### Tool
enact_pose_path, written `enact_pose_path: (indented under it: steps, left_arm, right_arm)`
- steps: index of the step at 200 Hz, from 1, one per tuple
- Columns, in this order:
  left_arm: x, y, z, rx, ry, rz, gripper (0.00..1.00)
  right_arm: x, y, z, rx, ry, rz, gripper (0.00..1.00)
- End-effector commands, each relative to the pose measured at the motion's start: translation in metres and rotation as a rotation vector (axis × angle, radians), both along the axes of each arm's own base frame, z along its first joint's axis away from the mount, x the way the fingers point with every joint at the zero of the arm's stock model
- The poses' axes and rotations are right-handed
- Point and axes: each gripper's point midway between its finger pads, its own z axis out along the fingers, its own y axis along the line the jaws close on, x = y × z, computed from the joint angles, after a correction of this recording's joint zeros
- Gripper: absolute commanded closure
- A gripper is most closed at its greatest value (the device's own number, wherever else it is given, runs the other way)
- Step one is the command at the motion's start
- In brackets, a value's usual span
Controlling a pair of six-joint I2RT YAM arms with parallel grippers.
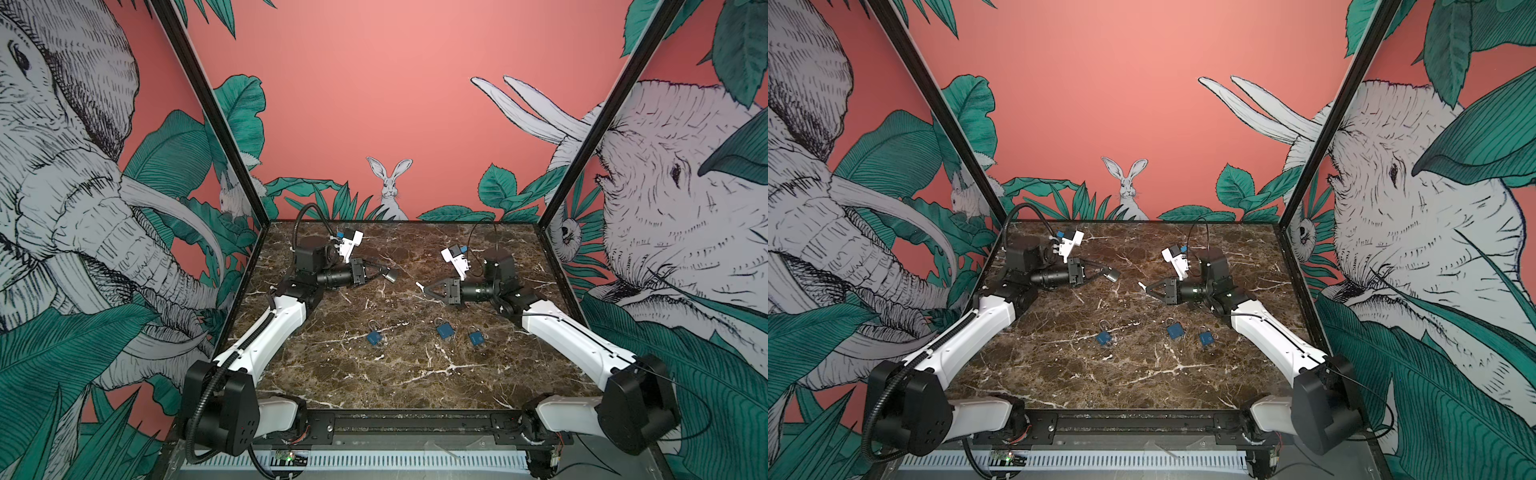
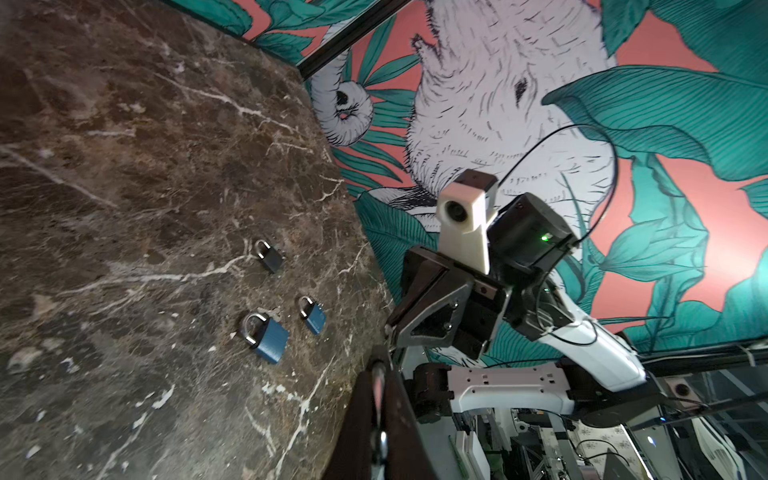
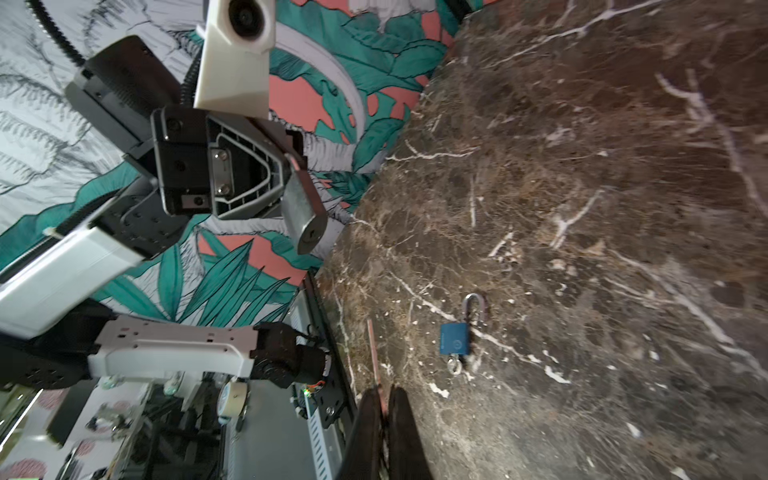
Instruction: Lock with the key
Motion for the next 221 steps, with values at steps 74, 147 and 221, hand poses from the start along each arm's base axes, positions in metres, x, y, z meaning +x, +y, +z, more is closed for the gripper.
enact_pose_path:
  steps: [74,147,221]
  left_arm:
    - [0.034,-0.075,-0.111,0.34,0.129,-0.167,1.0]
    - [0.069,-0.115,-0.159,0.345,0.211,-0.273,1.0]
    - [0.086,-0.139,-0.184,0.322,0.266,-0.356,1.0]
  right_arm:
    - [0.043,-0.067,-0.067,-0.375,-0.038,-0.323,1.0]
    - [0.059,-0.078,-0.085,-0.378,-0.011,-0.358,1.0]
    - [0.066,-0.078,-0.094,-0.396,-0.008,-0.347,1.0]
